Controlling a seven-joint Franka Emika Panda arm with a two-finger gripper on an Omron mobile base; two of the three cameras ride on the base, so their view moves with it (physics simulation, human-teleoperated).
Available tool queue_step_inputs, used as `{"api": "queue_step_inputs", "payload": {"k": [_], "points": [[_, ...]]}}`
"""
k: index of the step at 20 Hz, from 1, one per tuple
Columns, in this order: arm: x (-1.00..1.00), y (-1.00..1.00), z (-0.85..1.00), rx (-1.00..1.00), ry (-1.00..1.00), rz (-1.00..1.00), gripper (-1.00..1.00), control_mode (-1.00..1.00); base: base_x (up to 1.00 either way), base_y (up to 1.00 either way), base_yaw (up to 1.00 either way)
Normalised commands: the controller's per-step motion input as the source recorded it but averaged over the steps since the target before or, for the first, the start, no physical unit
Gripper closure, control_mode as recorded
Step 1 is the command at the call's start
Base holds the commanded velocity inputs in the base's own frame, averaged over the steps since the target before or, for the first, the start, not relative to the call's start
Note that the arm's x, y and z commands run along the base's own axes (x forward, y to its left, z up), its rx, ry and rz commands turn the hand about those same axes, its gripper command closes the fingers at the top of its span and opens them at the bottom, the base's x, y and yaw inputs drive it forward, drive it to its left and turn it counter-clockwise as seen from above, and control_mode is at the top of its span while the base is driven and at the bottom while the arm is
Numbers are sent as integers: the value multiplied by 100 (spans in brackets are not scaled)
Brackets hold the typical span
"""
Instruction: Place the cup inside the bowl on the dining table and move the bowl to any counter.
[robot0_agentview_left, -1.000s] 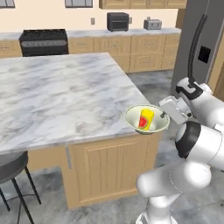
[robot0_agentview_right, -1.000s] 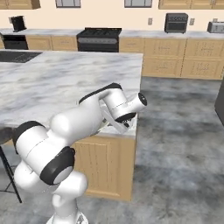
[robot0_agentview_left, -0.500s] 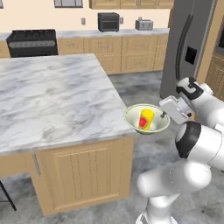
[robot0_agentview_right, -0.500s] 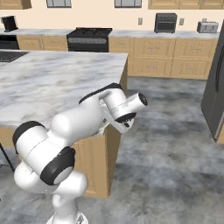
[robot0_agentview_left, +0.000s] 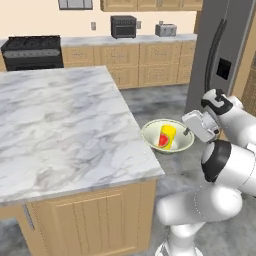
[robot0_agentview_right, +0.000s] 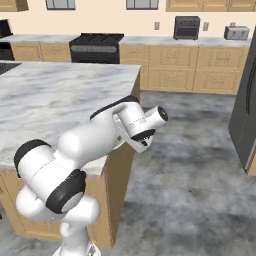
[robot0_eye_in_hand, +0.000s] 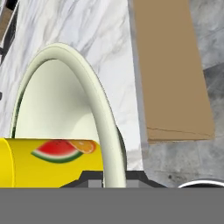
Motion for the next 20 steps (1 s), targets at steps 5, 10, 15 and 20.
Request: {"api": "queue_step_inputs", "payload": {"k": [5, 10, 15, 20], "points": [[0, 0, 0, 0, 0, 0, 100, 100, 62, -62, 0], [0, 0, 0, 0, 0, 0, 100, 100, 53, -98, 1], [0, 0, 0, 0, 0, 0, 100, 100, 50, -80, 0], [0, 0, 0, 0, 0, 0, 100, 100, 72, -35, 0]]}}
